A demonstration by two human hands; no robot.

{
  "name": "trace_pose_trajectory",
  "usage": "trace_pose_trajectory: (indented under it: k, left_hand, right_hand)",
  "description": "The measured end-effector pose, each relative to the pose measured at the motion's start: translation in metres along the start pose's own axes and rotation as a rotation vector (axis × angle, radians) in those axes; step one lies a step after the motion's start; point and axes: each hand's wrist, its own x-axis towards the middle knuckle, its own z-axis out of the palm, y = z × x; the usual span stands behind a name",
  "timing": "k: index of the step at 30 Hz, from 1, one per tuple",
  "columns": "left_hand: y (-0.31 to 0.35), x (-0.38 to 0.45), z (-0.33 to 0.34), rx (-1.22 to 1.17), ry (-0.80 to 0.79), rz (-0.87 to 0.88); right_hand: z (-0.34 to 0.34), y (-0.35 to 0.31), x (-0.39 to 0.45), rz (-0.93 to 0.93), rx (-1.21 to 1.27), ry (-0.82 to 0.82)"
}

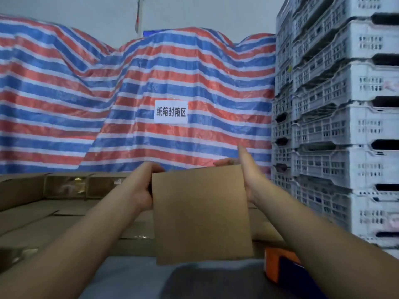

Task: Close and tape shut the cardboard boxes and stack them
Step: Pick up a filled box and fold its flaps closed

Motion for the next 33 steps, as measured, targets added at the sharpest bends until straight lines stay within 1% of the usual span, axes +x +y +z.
trace_pose_trajectory:
  k: [7, 11, 14, 18, 21, 23, 26, 28, 31, 33]
  left_hand:
    - [-0.057, 0.008, -0.004, 0.005, -0.035, -0.077]
    - [-0.077, 0.015, -0.008, -0.038, -0.044, -0.036]
    - [-0.083, 0.018, -0.009, -0.087, -0.050, -0.007]
    - [-0.107, 0.015, -0.013, -0.050, -0.012, 0.050]
    - [-0.123, 0.012, -0.008, 0.006, 0.050, 0.107]
    - [-0.125, 0.010, -0.009, 0.044, 0.024, 0.132]
    - [-0.121, 0.015, -0.010, 0.124, 0.042, 0.136]
    - [-0.121, 0.013, -0.016, 0.103, -0.026, 0.132]
    - [-0.119, 0.004, -0.020, 0.077, -0.112, 0.164]
    - [-0.118, 0.001, -0.018, 0.066, -0.106, 0.171]
  right_hand:
    - [-0.033, 0.071, 0.004, 0.109, 0.032, 0.076]
    - [-0.042, 0.099, 0.002, 0.145, 0.153, 0.073]
    - [-0.045, 0.103, 0.005, 0.133, 0.204, 0.036]
    - [-0.049, 0.117, 0.011, 0.051, 0.256, 0.012]
    - [-0.056, 0.129, 0.015, -0.012, 0.284, 0.003]
    - [-0.060, 0.134, 0.017, -0.028, 0.268, -0.011]
    - [-0.063, 0.135, 0.017, -0.032, 0.254, -0.058]
    - [-0.063, 0.134, 0.016, -0.051, 0.273, -0.060]
    - [-0.061, 0.133, 0.013, -0.052, 0.258, -0.020]
    - [-0.058, 0.130, 0.010, -0.068, 0.258, -0.035]
